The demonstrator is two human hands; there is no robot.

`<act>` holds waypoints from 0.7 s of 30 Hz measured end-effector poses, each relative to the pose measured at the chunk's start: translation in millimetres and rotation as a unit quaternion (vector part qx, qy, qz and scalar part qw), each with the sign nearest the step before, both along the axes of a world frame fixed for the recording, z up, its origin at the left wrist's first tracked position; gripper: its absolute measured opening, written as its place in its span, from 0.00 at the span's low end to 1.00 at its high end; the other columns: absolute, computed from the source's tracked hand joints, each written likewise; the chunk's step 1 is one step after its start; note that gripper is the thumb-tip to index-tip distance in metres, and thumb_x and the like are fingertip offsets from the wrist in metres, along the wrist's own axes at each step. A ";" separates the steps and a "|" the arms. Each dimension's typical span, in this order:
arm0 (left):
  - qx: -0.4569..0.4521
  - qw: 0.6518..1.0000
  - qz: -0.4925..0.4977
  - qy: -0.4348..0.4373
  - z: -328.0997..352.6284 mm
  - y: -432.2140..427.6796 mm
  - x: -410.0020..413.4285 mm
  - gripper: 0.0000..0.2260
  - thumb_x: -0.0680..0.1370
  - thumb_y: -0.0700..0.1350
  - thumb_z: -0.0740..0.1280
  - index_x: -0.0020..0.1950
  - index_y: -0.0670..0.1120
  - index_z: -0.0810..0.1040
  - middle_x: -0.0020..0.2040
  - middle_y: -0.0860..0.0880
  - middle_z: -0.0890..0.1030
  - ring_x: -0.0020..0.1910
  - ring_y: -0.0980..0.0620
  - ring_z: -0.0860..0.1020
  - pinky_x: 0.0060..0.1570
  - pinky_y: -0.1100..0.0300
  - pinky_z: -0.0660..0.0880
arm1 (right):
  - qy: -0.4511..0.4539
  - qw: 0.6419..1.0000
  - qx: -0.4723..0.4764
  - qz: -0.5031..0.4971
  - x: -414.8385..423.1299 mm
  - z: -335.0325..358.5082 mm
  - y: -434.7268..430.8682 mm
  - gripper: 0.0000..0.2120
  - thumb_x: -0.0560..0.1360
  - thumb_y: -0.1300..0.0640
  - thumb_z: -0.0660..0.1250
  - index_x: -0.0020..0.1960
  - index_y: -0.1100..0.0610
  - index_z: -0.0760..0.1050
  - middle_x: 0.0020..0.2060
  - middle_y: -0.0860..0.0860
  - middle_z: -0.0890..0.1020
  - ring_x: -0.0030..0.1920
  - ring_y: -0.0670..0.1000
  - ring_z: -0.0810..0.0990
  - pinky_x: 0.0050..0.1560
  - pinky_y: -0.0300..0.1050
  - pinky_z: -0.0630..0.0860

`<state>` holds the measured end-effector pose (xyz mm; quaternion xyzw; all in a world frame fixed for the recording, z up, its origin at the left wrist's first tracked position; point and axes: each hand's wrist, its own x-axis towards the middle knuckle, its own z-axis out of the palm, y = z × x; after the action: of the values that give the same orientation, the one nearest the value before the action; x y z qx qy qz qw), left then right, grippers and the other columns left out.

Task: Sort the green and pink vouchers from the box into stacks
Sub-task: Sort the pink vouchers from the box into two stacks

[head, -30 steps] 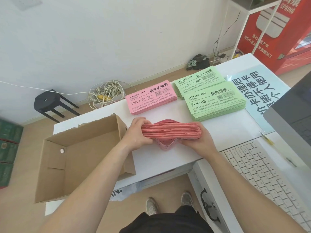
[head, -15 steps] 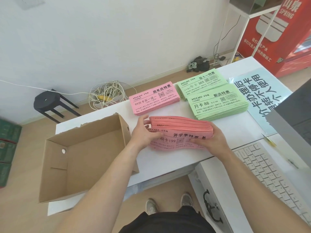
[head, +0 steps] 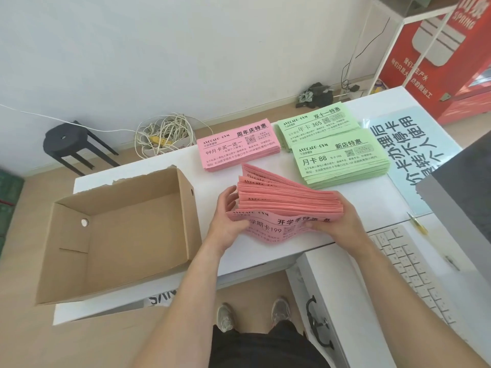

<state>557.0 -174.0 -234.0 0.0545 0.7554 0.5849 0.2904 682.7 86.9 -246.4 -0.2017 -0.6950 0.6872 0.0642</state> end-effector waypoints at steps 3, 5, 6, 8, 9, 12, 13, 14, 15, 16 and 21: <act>0.009 1.000 -0.008 0.001 -3.9 0.7 2.8 0.48 0.60 0.43 0.76 0.78 0.57 0.60 0.73 0.50 0.69 0.71 0.54 0.71 0.59 0.47 0.80 | 0.008 1.000 0.012 0.009 5.9 -3.7 0.6 0.33 0.59 0.70 0.82 0.62 0.58 0.76 0.52 0.52 0.86 0.55 0.51 0.84 0.55 0.43 0.81; 0.007 0.999 -0.030 0.012 -8.9 4.0 1.7 0.50 0.60 0.43 0.77 0.79 0.57 0.58 0.73 0.48 0.71 0.70 0.52 0.74 0.59 0.50 0.80 | 0.004 1.000 0.024 0.020 7.4 -3.7 1.2 0.33 0.58 0.67 0.83 0.60 0.55 0.76 0.50 0.50 0.86 0.53 0.49 0.85 0.52 0.39 0.79; 0.006 0.999 -0.044 0.022 -12.6 5.7 1.0 0.51 0.61 0.42 0.77 0.80 0.55 0.57 0.71 0.47 0.73 0.69 0.50 0.75 0.60 0.51 0.79 | 0.001 0.999 0.028 0.027 8.1 -4.1 2.0 0.33 0.57 0.65 0.84 0.59 0.54 0.77 0.49 0.50 0.86 0.52 0.49 0.85 0.51 0.38 0.79; 0.000 0.997 -0.062 0.036 -18.4 8.4 0.0 0.53 0.61 0.42 0.78 0.81 0.51 0.54 0.68 0.46 0.75 0.67 0.50 0.77 0.60 0.56 0.78 | -0.008 0.998 0.030 0.045 9.2 -4.4 4.1 0.32 0.57 0.64 0.84 0.58 0.54 0.76 0.48 0.51 0.86 0.51 0.49 0.85 0.51 0.41 0.80; 0.000 0.997 -0.068 0.040 -19.1 9.2 -0.8 0.54 0.61 0.41 0.79 0.81 0.50 0.53 0.68 0.47 0.76 0.66 0.51 0.77 0.60 0.59 0.77 | -0.016 0.998 0.031 0.058 9.7 -3.8 5.7 0.32 0.58 0.64 0.84 0.59 0.55 0.76 0.48 0.51 0.86 0.51 0.50 0.85 0.50 0.42 0.81; 0.005 0.995 -0.087 0.043 -19.2 8.7 -2.6 0.57 0.64 0.39 0.81 0.81 0.51 0.47 0.67 0.48 0.76 0.66 0.54 0.77 0.60 0.62 0.75 | -0.031 0.994 0.036 0.103 10.6 -3.3 11.8 0.30 0.59 0.68 0.83 0.58 0.58 0.76 0.47 0.52 0.85 0.50 0.49 0.85 0.47 0.45 0.82; 0.003 0.994 -0.096 0.049 -18.4 8.2 -2.5 0.57 0.65 0.39 0.81 0.81 0.50 0.45 0.66 0.50 0.76 0.66 0.54 0.77 0.60 0.62 0.75 | -0.034 0.992 0.035 0.114 10.8 -3.3 13.9 0.30 0.59 0.69 0.82 0.57 0.58 0.76 0.47 0.53 0.85 0.49 0.50 0.84 0.46 0.46 0.82; -0.001 0.993 -0.105 0.061 -17.9 7.4 -2.5 0.57 0.65 0.41 0.81 0.81 0.50 0.45 0.65 0.50 0.76 0.66 0.54 0.77 0.61 0.62 0.74 | -0.038 0.991 0.036 0.122 11.3 -3.5 15.7 0.30 0.59 0.70 0.83 0.57 0.58 0.76 0.47 0.54 0.85 0.49 0.51 0.84 0.46 0.49 0.83; -0.005 0.991 -0.113 0.072 -17.5 6.4 -2.3 0.58 0.64 0.44 0.81 0.81 0.50 0.44 0.65 0.51 0.76 0.66 0.54 0.76 0.63 0.61 0.74 | -0.039 0.990 0.038 0.127 11.4 -3.4 17.5 0.30 0.59 0.70 0.83 0.57 0.58 0.76 0.47 0.55 0.85 0.49 0.52 0.84 0.47 0.51 0.83; -0.013 0.989 -0.121 0.078 -17.0 5.5 -2.0 0.59 0.64 0.46 0.81 0.81 0.51 0.42 0.66 0.51 0.76 0.66 0.54 0.76 0.65 0.61 0.73 | -0.039 0.990 0.038 0.130 11.4 -2.8 19.2 0.31 0.58 0.69 0.83 0.57 0.58 0.76 0.47 0.57 0.84 0.49 0.53 0.84 0.47 0.52 0.83; -0.047 0.990 -0.124 0.052 -13.9 -2.1 -0.8 0.66 0.60 0.53 0.82 0.78 0.62 0.32 0.78 0.56 0.60 0.76 0.60 0.64 0.74 0.62 0.62 | -0.036 0.988 0.032 0.144 11.4 -4.1 24.7 0.31 0.59 0.68 0.83 0.58 0.59 0.76 0.47 0.59 0.84 0.49 0.56 0.84 0.49 0.57 0.83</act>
<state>556.3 -176.1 -247.9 0.1642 0.7838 0.5044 0.3228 694.1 111.6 -250.6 -0.1219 -0.7400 0.6593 -0.0542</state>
